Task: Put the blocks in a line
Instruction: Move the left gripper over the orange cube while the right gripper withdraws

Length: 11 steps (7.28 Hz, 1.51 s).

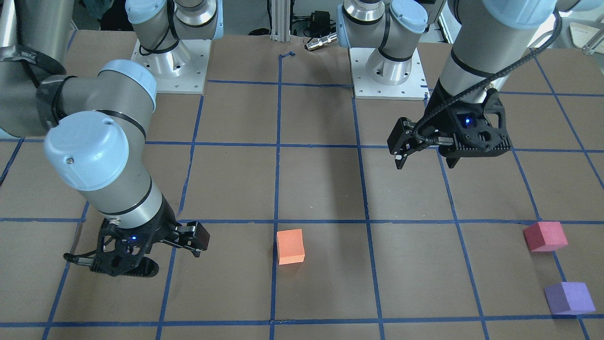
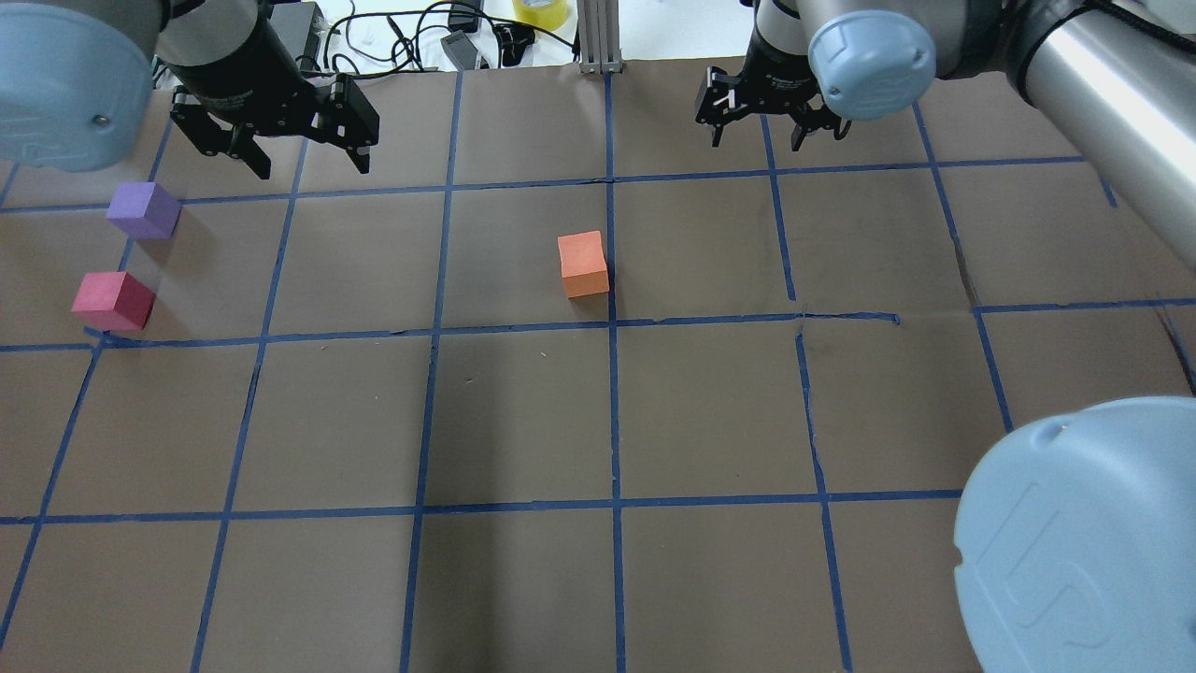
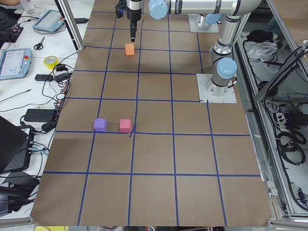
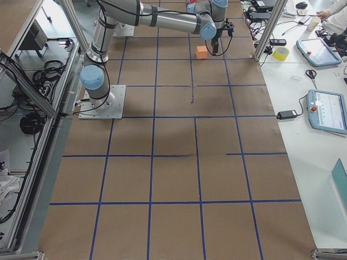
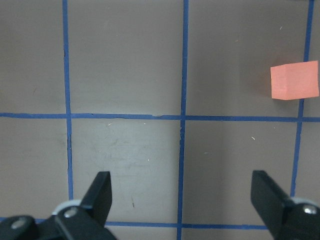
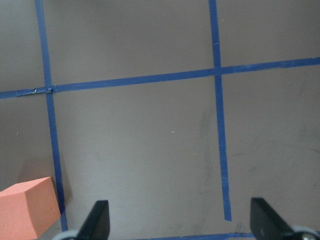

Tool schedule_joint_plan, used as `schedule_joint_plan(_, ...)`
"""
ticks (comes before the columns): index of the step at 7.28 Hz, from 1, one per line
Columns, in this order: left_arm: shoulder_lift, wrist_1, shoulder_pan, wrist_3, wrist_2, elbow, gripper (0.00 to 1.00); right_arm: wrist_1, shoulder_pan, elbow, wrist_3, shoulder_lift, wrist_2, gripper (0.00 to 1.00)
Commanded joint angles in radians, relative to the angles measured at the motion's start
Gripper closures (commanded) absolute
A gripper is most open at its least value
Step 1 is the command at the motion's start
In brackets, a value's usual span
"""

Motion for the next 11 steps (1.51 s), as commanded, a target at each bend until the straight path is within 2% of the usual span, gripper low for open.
schedule_joint_plan(1, -0.140, 0.163, -0.036, -0.050, -0.008, 0.003, 0.00, 0.031, -0.047, -0.012, -0.005, -0.051, -0.028, 0.00)
schedule_joint_plan(3, -0.268, 0.321, -0.114, -0.144, -0.005, 0.008, 0.00, 0.136, -0.074, 0.002, -0.003, -0.172, -0.039, 0.00)
schedule_joint_plan(4, -0.317, 0.352, -0.163, -0.241, 0.004, 0.019, 0.00, 0.168, -0.063, 0.016, -0.008, -0.225, -0.048, 0.00)
schedule_joint_plan(6, -0.418, 0.359, -0.242, -0.328, 0.010, 0.093, 0.00, 0.172, -0.063, 0.052, -0.004, -0.257, -0.062, 0.00)
schedule_joint_plan(7, -0.461, 0.360, -0.278, -0.374, 0.011, 0.107, 0.00, 0.190, -0.062, 0.075, -0.017, -0.256, -0.103, 0.00)
schedule_joint_plan(11, -0.524, 0.357, -0.325, -0.401, 0.001, 0.114, 0.00, 0.235, -0.054, 0.091, -0.014, -0.297, -0.114, 0.00)
